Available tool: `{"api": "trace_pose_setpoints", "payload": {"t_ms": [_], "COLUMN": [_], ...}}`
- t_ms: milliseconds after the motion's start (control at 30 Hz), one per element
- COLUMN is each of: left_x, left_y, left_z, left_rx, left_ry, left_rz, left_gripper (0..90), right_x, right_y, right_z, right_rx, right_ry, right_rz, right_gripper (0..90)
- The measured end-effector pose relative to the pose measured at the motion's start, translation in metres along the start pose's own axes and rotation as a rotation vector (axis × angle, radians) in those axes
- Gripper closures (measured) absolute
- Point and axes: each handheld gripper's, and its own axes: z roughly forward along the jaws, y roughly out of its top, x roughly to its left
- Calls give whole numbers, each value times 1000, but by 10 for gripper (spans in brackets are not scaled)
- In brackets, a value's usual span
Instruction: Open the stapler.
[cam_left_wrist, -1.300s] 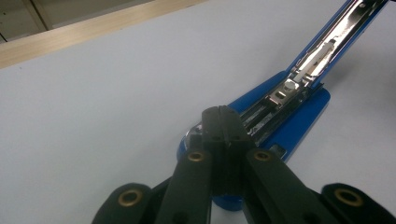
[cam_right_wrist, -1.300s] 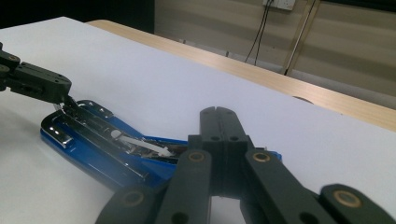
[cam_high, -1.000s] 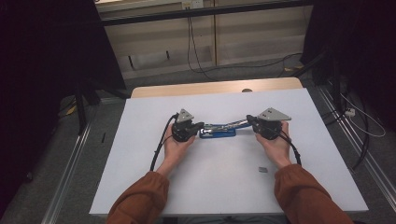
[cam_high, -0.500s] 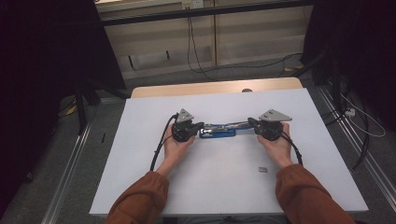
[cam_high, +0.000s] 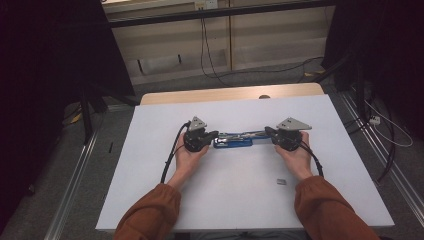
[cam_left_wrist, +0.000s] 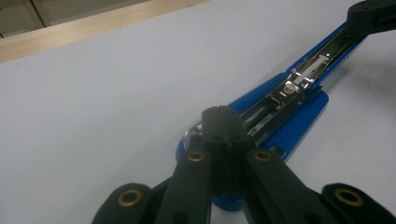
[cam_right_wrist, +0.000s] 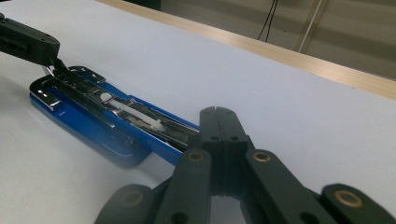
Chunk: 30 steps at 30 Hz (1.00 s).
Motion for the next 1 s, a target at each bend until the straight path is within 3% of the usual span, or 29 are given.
{"api": "trace_pose_setpoints", "payload": {"t_ms": [300,400,633,733,867,1000], "left_x": [0,0,-2,-4,-5,-6], "left_y": [1,3,5,7,7,8], "left_z": [-1,-3,-4,-6,-6,-8], "left_rx": [-26,-40,-71,-90,-74,-54], "left_ry": [-16,-19,-37,-24,0,23], "left_rz": [-14,-5,35,25,2,-16], "left_gripper": [900,900,803,710,547,373], "right_x": [-2,-1,-3,-4,-4,-5], "right_y": [-1,-1,0,1,3,5], "right_z": [1,2,1,-1,-2,-3], "right_rx": [5,5,-17,-34,-46,-55], "right_ry": [9,10,8,13,18,19], "right_rz": [16,19,28,41,62,72], "right_gripper": [880,863,829,780,565,461]}}
